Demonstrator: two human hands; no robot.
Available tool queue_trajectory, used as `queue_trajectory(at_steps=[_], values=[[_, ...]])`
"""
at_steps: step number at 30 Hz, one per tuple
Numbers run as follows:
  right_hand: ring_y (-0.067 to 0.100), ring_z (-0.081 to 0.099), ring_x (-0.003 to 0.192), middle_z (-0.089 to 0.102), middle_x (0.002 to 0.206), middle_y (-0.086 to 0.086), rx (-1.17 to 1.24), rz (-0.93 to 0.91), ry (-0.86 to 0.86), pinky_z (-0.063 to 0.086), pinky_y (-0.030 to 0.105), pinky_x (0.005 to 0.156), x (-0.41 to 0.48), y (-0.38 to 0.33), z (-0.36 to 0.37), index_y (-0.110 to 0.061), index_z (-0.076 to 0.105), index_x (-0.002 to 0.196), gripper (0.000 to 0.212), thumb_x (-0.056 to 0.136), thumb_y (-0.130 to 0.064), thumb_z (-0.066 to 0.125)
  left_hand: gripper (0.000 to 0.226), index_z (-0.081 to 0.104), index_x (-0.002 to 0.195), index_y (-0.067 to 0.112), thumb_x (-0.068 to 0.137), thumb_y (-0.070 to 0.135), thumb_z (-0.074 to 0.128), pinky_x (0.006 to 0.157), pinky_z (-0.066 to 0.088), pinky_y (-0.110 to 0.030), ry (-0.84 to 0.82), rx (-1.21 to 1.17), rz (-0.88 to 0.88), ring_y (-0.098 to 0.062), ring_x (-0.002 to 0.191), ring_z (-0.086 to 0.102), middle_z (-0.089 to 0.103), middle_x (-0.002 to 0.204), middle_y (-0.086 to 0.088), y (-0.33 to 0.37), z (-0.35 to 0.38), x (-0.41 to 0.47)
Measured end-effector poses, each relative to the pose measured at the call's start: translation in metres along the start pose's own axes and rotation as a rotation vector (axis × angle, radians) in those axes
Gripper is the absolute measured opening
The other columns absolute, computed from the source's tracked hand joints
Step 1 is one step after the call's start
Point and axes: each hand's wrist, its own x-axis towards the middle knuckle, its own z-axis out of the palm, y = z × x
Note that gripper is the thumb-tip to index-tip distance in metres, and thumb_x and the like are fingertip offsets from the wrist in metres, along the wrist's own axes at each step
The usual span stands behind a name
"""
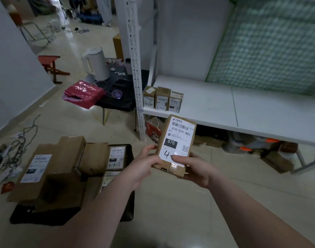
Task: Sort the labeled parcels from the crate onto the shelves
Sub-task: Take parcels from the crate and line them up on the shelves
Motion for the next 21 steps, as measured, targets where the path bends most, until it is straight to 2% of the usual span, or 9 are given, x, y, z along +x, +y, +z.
queue_trajectory(at_steps=[2,7,12,15,18,21], values=[[0.012,0.072,0.094,0.074,0.112,-0.004,0.0,-0.019,0.014,0.056,0.029,0.071,-0.001,-0.004,-0.02,-0.021,0.059,0.126,0.068,0.064,-0.022,0.087,0.061,0.041,0.129,0.039,0.075,0.02,0.064,0.094,0.037,-0.037,0.003,0.061,0.004,-0.014,0.11,0.055,0.061,0.122,0.003,0.003,0.02,0.013],[0.017,0.07,0.103,0.074,0.112,-0.002,0.052,-0.046,0.088,0.056,0.035,0.08,0.011,-0.011,-0.056,-0.018,0.055,0.13,0.073,0.063,-0.019,0.085,0.067,0.033,0.141,0.038,0.082,0.023,0.061,0.107,0.034,-0.045,0.049,0.215,-0.013,-0.017,0.118,0.05,0.052,0.132,0.0,0.015,0.046,0.044],[0.021,0.067,0.109,0.072,0.115,-0.001,0.094,-0.068,0.188,0.049,0.05,0.1,0.043,-0.021,-0.079,-0.017,0.052,0.13,0.069,0.07,-0.01,0.084,0.061,0.038,0.141,0.036,0.085,0.027,0.061,0.099,0.04,-0.043,0.027,0.266,0.015,-0.012,0.114,0.051,0.056,0.127,0.01,0.031,0.058,0.086],[0.024,0.067,0.107,0.074,0.111,0.0,0.093,-0.059,0.228,0.049,0.053,0.1,0.068,-0.031,-0.098,-0.019,0.054,0.122,0.062,0.07,-0.008,0.085,0.06,0.041,0.139,0.039,0.085,0.028,0.062,0.085,0.046,-0.036,0.011,0.268,0.014,-0.012,0.115,0.051,0.054,0.131,0.012,0.041,0.063,0.122],[0.026,0.069,0.104,0.076,0.106,0.0,0.104,-0.047,0.258,0.05,0.052,0.099,0.097,-0.045,-0.121,-0.024,0.051,0.116,0.063,0.067,-0.006,0.086,0.056,0.044,0.135,0.041,0.083,0.03,0.063,0.094,0.046,-0.04,-0.016,0.299,0.012,-0.012,0.116,0.052,0.056,0.129,0.014,0.054,0.068,0.162],[0.025,0.07,0.103,0.076,0.105,0.001,0.085,-0.026,0.269,0.049,0.052,0.1,0.132,-0.059,-0.144,-0.02,0.047,0.127,0.077,0.063,-0.006,0.088,0.05,0.048,0.13,0.043,0.084,0.029,0.062,0.096,0.045,-0.04,-0.028,0.332,-0.002,-0.01,0.111,0.054,0.058,0.125,0.015,0.066,0.069,0.204]])
